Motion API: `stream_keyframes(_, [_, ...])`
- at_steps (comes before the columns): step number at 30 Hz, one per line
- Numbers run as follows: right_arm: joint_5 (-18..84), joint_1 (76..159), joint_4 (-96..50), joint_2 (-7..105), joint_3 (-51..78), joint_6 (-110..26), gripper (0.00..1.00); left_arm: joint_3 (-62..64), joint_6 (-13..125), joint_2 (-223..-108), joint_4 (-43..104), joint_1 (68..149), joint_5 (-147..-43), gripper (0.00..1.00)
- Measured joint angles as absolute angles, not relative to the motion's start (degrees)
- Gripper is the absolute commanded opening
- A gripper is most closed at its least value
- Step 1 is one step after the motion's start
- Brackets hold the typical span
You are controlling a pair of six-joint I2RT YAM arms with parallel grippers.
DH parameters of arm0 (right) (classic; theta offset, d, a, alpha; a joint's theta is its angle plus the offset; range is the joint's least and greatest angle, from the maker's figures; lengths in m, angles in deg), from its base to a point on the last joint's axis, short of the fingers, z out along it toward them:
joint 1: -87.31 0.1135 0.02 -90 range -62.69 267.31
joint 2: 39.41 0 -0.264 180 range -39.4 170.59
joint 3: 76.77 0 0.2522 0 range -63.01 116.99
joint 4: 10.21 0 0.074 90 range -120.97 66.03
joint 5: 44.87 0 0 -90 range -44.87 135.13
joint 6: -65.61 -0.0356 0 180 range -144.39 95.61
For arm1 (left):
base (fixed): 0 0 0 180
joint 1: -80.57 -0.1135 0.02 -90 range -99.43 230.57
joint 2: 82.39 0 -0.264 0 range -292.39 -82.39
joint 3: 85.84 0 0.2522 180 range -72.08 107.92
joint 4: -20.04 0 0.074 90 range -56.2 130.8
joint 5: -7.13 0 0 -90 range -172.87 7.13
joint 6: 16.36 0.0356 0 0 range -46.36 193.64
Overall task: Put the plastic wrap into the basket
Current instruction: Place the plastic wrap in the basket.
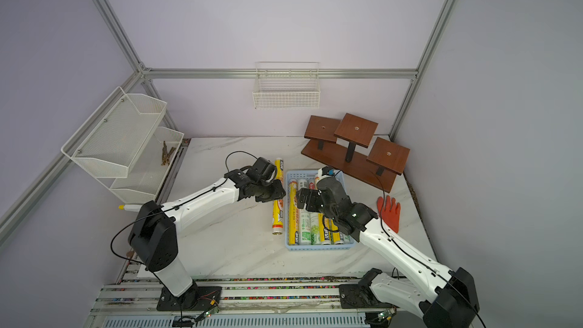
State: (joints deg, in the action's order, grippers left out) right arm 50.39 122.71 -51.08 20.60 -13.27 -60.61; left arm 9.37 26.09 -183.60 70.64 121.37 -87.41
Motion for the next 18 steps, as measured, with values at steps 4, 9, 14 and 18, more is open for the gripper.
stream_keyframes(4, [50.5,120.3,-56.0,17.7,-14.0,-59.8,0.99,13.7,25.9,-187.3,70.7,124.5,-87.4,0.32])
stream_keyframes(9, [50.7,118.5,-60.2,16.2,-14.7,-59.6,0.99,16.8,24.1,-188.6,70.1,127.3,-87.5,0.32])
stream_keyframes(14, [51.5,118.2,-62.3,15.3,-15.5,-59.7,0.99,15.4,20.1,-188.7,66.0,128.3,-89.3,0.32])
stream_keyframes(18, [52.3,118.1,-62.7,14.0,-16.2,-60.2,0.99,12.0,16.1,-188.8,61.6,128.8,-90.4,0.32])
